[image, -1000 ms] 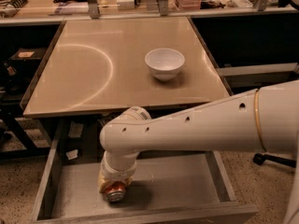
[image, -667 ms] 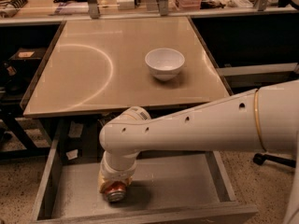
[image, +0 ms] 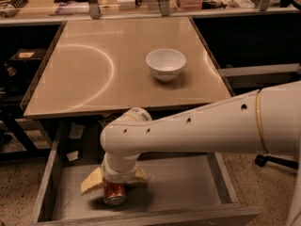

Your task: Place coke can into top drawer

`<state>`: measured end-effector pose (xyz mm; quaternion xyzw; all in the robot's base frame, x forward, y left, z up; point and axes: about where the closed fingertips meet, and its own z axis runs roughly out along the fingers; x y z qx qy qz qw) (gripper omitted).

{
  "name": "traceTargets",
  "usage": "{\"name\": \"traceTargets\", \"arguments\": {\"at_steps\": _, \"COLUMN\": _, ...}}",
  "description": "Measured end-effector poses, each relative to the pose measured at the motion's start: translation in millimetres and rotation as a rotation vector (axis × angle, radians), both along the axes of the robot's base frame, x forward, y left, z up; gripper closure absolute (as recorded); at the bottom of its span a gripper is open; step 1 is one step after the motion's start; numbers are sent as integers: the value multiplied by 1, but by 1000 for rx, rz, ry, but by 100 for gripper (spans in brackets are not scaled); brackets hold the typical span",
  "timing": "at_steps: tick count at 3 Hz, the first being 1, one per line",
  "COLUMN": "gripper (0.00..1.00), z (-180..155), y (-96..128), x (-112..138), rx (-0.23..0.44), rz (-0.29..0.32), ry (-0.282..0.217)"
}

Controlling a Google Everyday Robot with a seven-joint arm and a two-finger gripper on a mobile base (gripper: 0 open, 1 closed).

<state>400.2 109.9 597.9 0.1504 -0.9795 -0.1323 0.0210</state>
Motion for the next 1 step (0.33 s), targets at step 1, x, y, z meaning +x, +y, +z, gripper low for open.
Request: {"name": "traceTargets", "arguments": {"at_steps": 1, "gripper": 0, "z": 0, "y": 0, "x": 0, "rx": 0, "rz": 0, "ry": 0}}
